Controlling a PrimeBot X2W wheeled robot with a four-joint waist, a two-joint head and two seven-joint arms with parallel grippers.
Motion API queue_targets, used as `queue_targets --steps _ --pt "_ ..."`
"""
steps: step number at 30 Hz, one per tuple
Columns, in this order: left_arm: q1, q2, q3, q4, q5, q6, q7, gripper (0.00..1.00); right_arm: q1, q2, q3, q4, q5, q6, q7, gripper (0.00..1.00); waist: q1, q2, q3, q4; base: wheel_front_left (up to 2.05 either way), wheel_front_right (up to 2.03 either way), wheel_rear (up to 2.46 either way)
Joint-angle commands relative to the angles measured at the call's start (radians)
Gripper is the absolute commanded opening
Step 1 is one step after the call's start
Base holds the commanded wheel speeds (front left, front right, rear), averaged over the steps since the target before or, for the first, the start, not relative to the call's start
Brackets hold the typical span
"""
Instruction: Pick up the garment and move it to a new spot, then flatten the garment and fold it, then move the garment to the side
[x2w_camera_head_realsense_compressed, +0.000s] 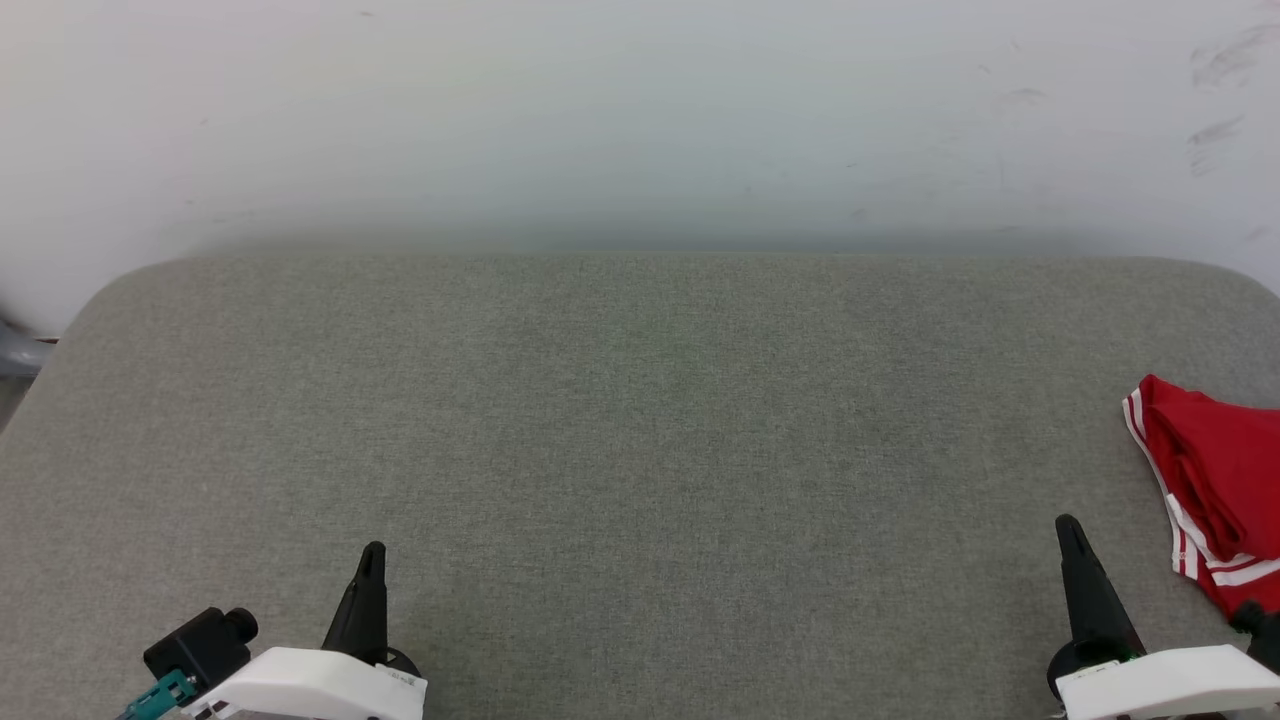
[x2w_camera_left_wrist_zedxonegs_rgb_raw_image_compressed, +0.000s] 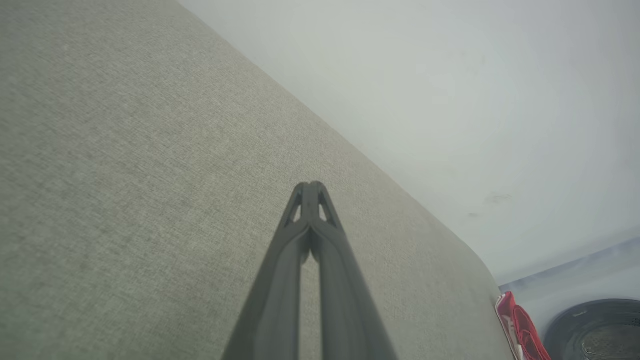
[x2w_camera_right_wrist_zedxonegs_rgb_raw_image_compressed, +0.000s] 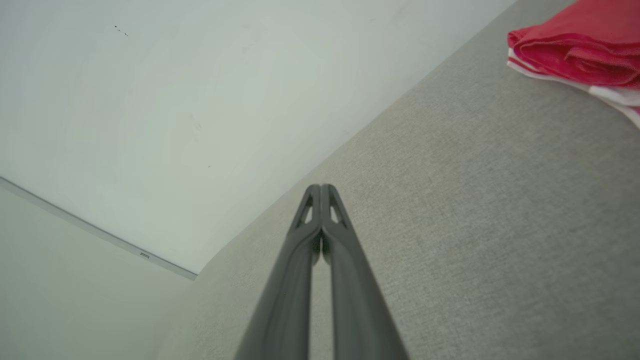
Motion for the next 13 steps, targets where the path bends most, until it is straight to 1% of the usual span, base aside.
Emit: queue_targets --steps 1,13 --pt "-0.025 -0.001 0.007 -0.006 -0.038 -0.008 0.006 0.0 -0.03 -0.01 -0.002 -0.003 0.037 0.0 0.006 0.0 -0.0001 0.0 0.0 -0.001 0.0 0.0 0.0" --pt "-0.05 -0.006 0.03 0.013 -0.197 -0.033 0.042 0.0 -0.057 -0.01 -0.006 0.022 0.185 0.0 0.038 0.0 -0.0001 0.0 0.002 -0.005 0.0 0.0 0.0"
